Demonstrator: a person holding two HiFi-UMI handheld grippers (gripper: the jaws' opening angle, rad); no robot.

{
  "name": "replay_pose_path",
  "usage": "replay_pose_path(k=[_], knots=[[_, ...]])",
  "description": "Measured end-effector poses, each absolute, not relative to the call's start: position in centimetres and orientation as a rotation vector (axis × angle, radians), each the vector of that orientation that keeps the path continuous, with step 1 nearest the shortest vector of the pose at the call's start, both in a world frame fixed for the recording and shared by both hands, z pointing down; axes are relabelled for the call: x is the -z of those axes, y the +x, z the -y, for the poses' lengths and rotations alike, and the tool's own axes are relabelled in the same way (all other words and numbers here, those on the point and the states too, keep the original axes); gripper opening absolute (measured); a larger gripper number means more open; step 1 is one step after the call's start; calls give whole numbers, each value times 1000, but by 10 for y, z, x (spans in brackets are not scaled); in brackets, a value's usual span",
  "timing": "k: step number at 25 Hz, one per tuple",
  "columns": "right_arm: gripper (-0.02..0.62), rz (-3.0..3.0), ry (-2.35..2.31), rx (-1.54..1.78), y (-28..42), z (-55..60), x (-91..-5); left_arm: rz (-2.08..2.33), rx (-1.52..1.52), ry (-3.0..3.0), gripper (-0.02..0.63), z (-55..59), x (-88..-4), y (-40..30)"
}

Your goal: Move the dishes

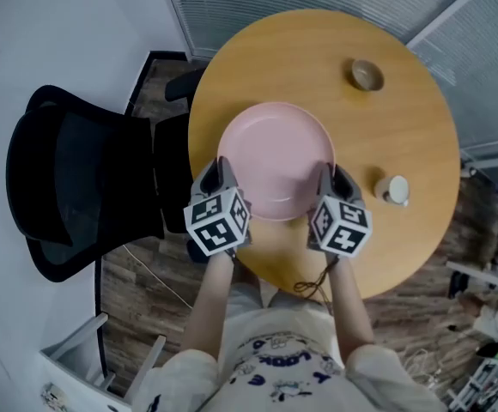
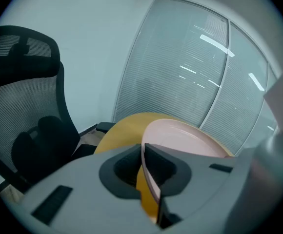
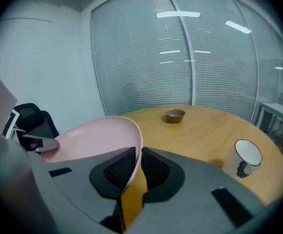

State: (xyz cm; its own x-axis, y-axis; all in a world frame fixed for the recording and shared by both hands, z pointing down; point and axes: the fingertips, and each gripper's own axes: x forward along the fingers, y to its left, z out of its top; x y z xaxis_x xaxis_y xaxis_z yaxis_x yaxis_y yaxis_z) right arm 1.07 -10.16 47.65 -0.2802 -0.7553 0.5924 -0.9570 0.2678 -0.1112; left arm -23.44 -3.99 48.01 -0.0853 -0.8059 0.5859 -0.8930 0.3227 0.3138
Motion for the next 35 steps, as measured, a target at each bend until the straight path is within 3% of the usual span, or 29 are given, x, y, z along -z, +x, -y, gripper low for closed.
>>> replay_pose_path(k=[35], knots=[[40, 1994, 1444, -596, 1, 113, -570, 1778, -362, 1548, 18, 60, -570, -242]])
